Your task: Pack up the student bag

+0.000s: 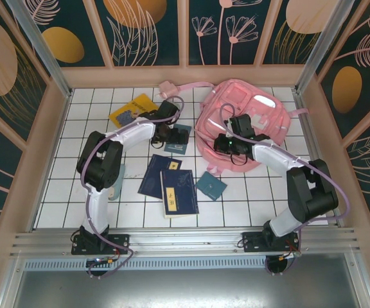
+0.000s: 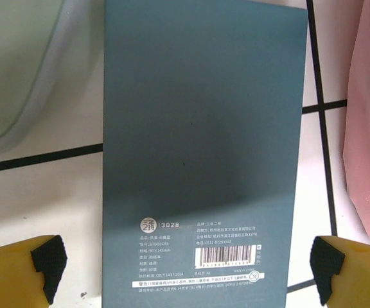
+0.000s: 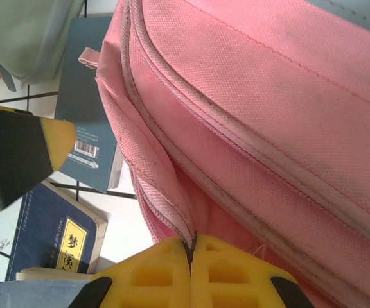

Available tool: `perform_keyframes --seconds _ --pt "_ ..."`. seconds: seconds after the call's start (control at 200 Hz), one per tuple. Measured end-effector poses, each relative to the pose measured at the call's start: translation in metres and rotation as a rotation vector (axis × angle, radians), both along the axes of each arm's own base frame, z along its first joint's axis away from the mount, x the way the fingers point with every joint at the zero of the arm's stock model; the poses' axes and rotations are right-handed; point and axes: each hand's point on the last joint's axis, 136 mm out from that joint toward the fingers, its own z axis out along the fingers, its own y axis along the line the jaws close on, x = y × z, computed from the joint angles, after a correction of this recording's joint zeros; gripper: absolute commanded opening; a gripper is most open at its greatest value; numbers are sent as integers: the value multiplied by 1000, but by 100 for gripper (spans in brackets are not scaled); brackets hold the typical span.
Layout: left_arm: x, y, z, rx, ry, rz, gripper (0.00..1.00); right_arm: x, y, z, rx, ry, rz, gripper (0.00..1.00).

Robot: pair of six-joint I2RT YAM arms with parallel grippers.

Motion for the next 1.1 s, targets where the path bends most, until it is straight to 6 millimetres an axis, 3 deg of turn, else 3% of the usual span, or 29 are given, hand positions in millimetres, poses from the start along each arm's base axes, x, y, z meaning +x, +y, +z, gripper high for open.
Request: perform_keyframes --seconds 0.16,0.29,0.395,0.49,0.565,0.776,1.036,1.101 --pt "17 21 13 -1 -31 51 98 0 0 0 4 0 -1 0" --pt "54 43 50 22 -148 66 98 1 1 -1 3 3 0 0" --pt "91 37 85 49 -262 28 99 2 1 -4 0 10 0 0" --pt "119 27 94 83 -336 -22 98 3 2 -3 2 10 2 0" --pt "126 23 80 111 -328 -58 99 5 3 -3 3 7 4 0" --pt "129 29 4 224 -214 -127 98 4 4 -6 4 17 9 0" --pt "134 51 -13 332 -204 -86 98 5 7 -6 18 16 18 0" --pt "134 52 -17 333 -196 -83 94 5 8 -7 21 17 21 0"
